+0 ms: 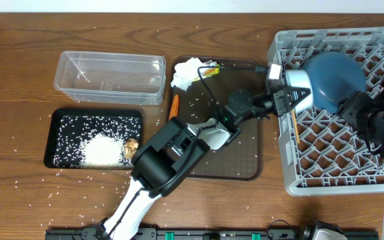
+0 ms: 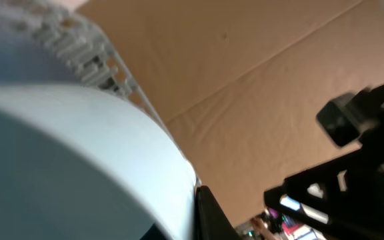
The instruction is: Sort waste into correct bins and load items into the dishwasher rack
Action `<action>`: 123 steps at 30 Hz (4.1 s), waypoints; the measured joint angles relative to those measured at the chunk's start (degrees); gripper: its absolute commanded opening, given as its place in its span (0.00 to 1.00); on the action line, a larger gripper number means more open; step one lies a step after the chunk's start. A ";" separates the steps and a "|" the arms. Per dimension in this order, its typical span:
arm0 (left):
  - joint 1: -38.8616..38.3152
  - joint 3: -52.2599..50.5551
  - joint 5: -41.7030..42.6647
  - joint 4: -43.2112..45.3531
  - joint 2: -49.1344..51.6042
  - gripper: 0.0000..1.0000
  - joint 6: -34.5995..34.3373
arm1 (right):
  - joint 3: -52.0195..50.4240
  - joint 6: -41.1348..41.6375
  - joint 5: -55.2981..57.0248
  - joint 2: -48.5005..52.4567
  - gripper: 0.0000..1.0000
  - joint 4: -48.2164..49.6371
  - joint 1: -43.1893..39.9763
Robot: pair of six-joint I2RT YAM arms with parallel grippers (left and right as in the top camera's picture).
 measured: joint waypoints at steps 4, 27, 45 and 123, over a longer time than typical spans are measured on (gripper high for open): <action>-0.35 0.00 0.28 0.09 0.90 0.14 -0.52 | 0.02 0.00 -0.02 0.00 0.59 0.00 0.00; 8.79 0.31 2.43 -57.99 -18.56 0.98 22.62 | -0.04 -0.04 -0.02 0.00 0.59 -0.90 0.00; 21.97 0.52 -15.80 -109.90 -52.37 0.98 44.39 | -0.09 -17.92 -22.38 0.00 0.55 6.03 11.13; 18.25 -0.20 -20.79 -89.79 -35.32 0.06 76.04 | 1.11 -10.56 4.50 -9.68 0.66 -1.25 19.76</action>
